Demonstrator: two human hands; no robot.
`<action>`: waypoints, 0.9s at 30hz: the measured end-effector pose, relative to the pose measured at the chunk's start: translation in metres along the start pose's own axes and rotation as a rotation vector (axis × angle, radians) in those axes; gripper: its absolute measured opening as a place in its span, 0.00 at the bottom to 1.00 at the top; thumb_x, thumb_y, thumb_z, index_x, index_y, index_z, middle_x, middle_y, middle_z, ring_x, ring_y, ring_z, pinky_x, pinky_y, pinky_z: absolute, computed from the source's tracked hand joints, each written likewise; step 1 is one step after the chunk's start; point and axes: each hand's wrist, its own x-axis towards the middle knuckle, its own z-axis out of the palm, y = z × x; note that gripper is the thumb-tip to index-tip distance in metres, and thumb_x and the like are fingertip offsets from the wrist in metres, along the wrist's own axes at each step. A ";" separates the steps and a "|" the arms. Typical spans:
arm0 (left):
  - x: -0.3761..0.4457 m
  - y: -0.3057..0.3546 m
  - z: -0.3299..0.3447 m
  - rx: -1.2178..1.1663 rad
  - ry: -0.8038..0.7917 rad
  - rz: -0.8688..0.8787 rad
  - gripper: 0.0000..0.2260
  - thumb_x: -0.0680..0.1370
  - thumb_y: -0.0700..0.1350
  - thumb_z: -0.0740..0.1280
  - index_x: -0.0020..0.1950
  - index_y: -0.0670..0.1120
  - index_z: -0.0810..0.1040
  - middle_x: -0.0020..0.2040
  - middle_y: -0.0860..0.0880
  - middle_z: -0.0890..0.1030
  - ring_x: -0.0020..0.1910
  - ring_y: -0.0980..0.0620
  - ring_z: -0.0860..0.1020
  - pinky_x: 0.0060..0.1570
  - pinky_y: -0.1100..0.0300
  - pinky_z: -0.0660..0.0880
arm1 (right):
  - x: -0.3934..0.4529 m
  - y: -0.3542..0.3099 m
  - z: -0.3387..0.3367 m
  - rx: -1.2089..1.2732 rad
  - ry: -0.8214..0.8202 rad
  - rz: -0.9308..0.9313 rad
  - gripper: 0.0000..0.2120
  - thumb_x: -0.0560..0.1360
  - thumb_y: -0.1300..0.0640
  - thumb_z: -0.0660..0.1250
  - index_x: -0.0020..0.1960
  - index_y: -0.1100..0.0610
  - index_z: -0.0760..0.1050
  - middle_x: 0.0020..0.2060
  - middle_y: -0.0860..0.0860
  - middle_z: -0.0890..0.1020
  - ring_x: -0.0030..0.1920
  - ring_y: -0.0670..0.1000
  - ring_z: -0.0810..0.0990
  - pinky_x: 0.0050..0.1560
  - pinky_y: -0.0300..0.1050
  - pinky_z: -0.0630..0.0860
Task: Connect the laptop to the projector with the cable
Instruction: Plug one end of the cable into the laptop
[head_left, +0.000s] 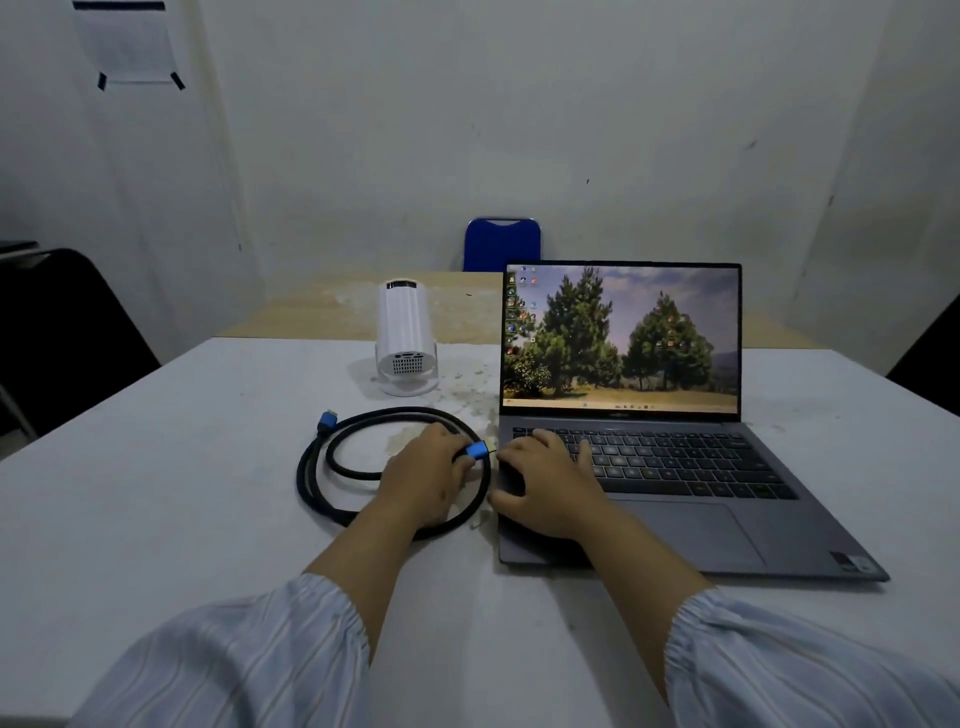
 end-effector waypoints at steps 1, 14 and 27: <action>0.003 0.000 0.000 0.016 -0.012 0.000 0.15 0.79 0.48 0.57 0.63 0.47 0.74 0.57 0.44 0.74 0.54 0.44 0.74 0.53 0.49 0.74 | 0.001 0.001 0.000 -0.002 -0.007 -0.002 0.28 0.72 0.42 0.60 0.69 0.52 0.65 0.71 0.48 0.66 0.75 0.53 0.50 0.68 0.73 0.39; 0.035 -0.011 0.004 0.087 -0.189 0.051 0.18 0.79 0.50 0.55 0.69 0.51 0.69 0.62 0.45 0.72 0.60 0.44 0.72 0.56 0.51 0.70 | 0.030 0.021 -0.012 0.001 -0.131 0.043 0.43 0.61 0.28 0.64 0.69 0.50 0.62 0.74 0.45 0.60 0.75 0.54 0.46 0.65 0.75 0.33; 0.049 -0.020 0.006 0.156 -0.142 0.177 0.18 0.79 0.50 0.57 0.69 0.54 0.69 0.61 0.48 0.71 0.59 0.47 0.71 0.53 0.52 0.68 | 0.042 0.028 -0.017 -0.002 -0.216 0.043 0.54 0.53 0.24 0.65 0.73 0.49 0.56 0.76 0.44 0.55 0.76 0.53 0.40 0.64 0.76 0.31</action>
